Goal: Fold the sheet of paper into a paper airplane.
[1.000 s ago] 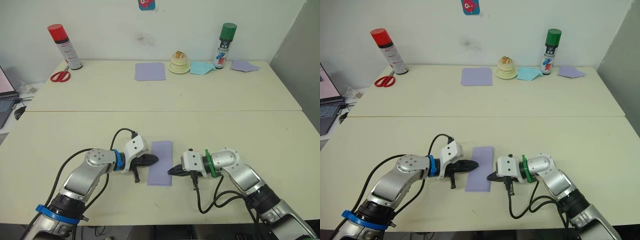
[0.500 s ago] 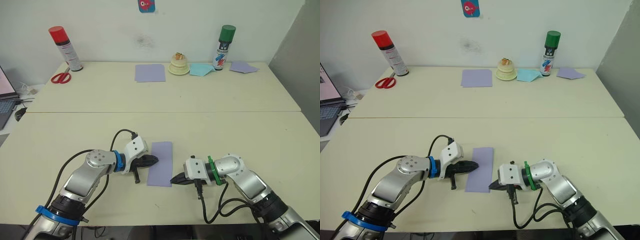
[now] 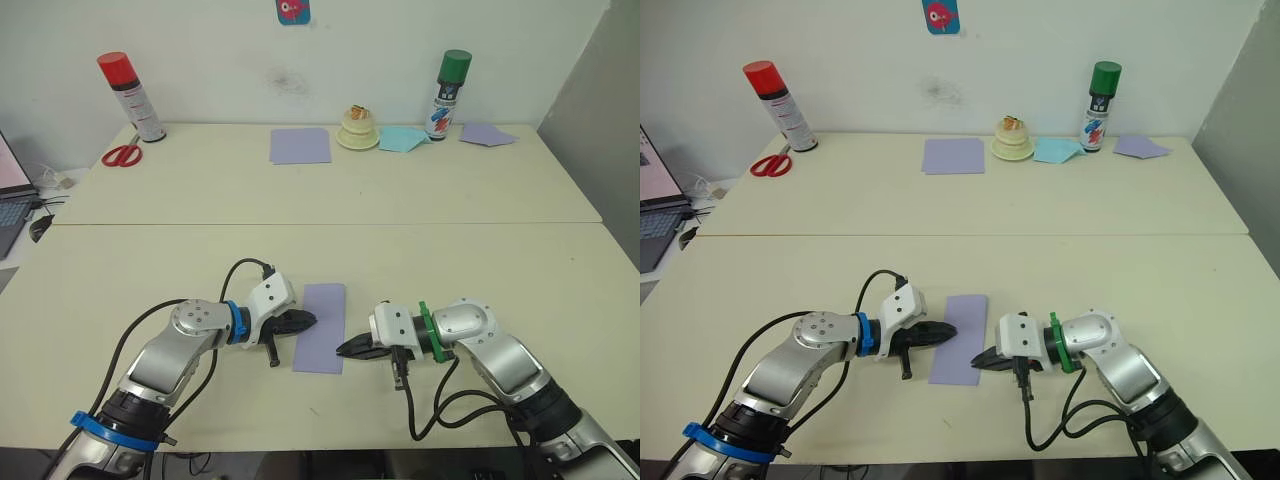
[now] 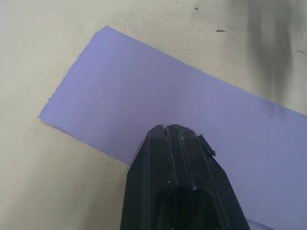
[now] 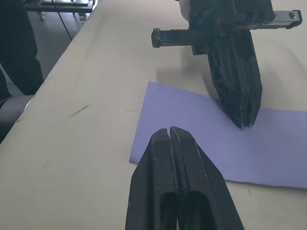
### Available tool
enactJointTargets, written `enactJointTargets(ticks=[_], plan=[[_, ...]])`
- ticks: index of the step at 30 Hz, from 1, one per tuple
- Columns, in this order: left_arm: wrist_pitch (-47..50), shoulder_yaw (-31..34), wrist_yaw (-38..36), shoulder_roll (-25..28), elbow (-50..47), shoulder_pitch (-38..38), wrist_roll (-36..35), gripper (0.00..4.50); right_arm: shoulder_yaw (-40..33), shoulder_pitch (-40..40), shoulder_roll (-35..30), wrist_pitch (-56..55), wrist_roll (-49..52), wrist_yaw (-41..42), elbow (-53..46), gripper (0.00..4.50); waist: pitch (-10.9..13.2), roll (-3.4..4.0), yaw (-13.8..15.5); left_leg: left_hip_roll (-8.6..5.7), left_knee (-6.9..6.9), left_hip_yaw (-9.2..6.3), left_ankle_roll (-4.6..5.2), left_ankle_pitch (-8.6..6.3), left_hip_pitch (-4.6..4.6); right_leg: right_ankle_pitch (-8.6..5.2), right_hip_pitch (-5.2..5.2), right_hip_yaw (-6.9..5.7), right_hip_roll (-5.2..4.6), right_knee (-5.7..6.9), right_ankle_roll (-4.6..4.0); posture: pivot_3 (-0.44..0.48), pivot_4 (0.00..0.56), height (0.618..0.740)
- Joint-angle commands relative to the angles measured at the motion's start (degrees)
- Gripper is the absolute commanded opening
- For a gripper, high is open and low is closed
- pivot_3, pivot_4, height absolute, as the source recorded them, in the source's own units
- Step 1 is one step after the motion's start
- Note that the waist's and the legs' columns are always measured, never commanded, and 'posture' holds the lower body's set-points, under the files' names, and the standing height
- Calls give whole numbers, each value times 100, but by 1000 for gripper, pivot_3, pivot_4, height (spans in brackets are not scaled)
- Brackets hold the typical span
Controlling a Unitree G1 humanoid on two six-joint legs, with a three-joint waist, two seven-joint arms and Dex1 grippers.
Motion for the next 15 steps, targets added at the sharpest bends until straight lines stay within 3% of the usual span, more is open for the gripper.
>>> enactJointTargets(ticks=[1,15], plan=[[148,-200,-23,124,186,218,246,0,197,25,98,-152,-143,-80,148,37,0,0,0,0,0,1,0,0,0,0,0,0,0,0,0,0,150,740],[194,-177,5,112,168,212,227,0,438,374,-74,-240,-220,27,268,37,-1,0,1,-1,0,0,0,0,1,0,2,0,0,0,0,0,150,740]])
